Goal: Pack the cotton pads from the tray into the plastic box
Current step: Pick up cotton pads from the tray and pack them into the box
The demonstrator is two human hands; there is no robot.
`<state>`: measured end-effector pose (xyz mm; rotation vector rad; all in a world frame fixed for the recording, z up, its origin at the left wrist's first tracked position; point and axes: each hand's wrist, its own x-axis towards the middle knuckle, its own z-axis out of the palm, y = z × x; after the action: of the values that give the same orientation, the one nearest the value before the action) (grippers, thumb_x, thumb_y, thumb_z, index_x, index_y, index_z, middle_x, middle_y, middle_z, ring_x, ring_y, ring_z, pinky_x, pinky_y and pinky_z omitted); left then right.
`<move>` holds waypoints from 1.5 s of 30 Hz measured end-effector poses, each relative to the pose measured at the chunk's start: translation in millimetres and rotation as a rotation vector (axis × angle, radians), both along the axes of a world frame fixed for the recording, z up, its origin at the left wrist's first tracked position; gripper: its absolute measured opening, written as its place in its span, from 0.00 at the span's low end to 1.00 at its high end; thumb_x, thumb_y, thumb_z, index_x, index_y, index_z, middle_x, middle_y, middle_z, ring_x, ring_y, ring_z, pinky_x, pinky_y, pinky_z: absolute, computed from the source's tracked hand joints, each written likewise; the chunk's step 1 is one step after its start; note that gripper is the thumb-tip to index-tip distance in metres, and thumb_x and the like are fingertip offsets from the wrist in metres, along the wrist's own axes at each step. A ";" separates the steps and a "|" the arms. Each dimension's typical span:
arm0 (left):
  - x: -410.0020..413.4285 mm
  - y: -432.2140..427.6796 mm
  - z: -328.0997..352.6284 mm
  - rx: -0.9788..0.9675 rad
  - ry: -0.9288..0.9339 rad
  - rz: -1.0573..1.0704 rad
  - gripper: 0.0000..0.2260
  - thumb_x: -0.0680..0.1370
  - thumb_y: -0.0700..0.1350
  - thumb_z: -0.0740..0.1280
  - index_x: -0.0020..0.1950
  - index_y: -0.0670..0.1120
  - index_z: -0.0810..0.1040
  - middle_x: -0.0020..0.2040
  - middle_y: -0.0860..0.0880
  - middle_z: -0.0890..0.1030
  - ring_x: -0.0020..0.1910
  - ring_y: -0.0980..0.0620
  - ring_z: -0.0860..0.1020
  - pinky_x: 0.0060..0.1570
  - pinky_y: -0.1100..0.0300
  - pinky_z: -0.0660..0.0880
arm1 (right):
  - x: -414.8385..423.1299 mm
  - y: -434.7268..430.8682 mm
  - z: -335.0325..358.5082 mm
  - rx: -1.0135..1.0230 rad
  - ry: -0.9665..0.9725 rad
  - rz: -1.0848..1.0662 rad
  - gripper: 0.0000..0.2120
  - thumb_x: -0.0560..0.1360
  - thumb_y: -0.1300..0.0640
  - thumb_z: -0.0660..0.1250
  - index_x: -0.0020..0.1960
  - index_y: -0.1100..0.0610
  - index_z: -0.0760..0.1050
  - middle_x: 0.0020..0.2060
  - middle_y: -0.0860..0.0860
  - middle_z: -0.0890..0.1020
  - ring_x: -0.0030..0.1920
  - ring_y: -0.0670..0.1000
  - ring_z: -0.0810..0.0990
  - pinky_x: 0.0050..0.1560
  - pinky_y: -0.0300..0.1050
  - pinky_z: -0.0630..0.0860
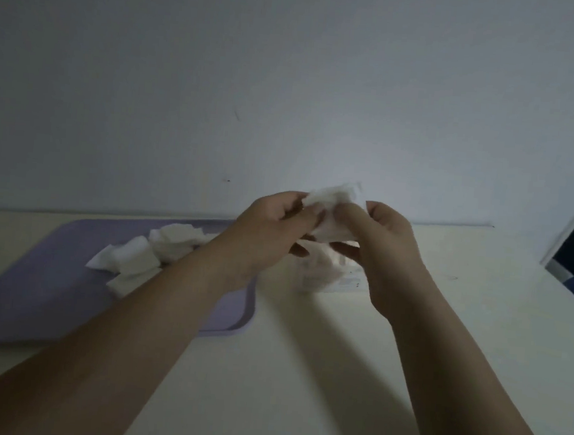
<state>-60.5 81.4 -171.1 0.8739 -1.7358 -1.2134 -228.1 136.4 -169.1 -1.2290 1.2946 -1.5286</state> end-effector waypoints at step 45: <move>0.1 -17.5 -40.1 -0.495 -0.404 0.153 0.04 0.71 0.45 0.79 0.43 0.50 0.86 0.50 0.54 0.82 0.42 0.62 0.80 0.42 0.70 0.73 | -6.1 -17.5 -33.3 0.264 0.995 -0.448 0.11 0.78 0.45 0.60 0.46 0.48 0.79 0.42 0.44 0.82 0.44 0.53 0.79 0.79 0.68 0.47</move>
<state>-60.4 63.8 -211.2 0.9628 -2.1161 -0.4835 -234.3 118.9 -202.4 -1.6623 2.4510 -0.9269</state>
